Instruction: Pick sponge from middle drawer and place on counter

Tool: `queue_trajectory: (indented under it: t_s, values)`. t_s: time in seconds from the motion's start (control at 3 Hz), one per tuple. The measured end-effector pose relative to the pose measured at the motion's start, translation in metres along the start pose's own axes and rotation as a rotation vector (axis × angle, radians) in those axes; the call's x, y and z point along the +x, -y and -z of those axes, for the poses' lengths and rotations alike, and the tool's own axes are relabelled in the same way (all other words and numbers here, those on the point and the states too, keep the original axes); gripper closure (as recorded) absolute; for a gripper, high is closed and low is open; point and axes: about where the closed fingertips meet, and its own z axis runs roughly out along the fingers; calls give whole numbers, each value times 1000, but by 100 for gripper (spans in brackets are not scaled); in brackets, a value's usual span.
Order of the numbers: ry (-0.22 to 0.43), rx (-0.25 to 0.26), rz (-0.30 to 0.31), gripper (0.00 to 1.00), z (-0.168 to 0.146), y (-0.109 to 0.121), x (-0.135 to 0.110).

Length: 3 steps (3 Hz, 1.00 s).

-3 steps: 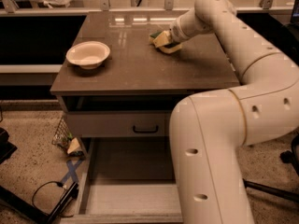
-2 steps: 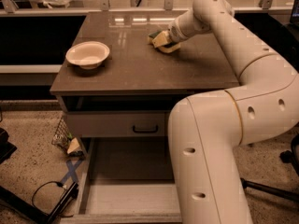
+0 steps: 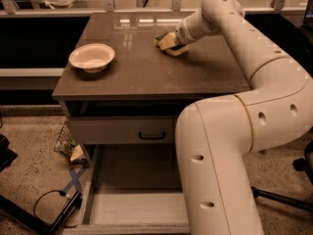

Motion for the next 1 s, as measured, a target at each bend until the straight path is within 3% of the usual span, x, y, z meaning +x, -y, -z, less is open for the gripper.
queue_trajectory:
  t_s: [0.33, 0.67, 1.0]
  values:
    - [0, 0, 0, 6, 1, 0, -1]
    - [0, 0, 0, 0, 1, 0, -1]
    - [0, 0, 0, 0, 0, 0, -1]
